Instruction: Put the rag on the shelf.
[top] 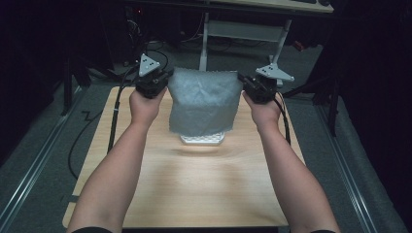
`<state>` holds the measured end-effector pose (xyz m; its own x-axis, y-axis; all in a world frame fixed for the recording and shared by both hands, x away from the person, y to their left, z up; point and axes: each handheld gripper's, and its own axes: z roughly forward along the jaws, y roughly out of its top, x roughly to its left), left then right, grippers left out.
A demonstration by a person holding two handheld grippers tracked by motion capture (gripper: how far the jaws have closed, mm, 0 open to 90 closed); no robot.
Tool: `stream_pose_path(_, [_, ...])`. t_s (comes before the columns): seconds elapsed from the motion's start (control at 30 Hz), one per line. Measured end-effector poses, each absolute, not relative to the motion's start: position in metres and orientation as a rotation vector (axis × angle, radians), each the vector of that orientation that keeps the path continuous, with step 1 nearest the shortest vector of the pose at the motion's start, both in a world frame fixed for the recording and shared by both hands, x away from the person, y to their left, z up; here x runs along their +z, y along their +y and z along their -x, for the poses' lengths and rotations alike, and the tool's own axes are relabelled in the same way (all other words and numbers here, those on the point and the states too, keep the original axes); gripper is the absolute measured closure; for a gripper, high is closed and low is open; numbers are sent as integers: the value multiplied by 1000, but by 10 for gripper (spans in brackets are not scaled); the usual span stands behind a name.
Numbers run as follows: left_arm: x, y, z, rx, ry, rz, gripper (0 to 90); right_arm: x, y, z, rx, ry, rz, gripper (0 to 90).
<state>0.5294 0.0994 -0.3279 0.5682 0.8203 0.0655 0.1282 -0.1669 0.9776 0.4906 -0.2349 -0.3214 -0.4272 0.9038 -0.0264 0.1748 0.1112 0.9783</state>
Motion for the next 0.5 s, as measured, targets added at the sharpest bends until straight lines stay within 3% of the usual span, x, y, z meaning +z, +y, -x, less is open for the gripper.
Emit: stream_pose_path(0.5, [-342,99,-553,736,860,-1760,899,-329,-228,-515,1270,1757,-1054,892])
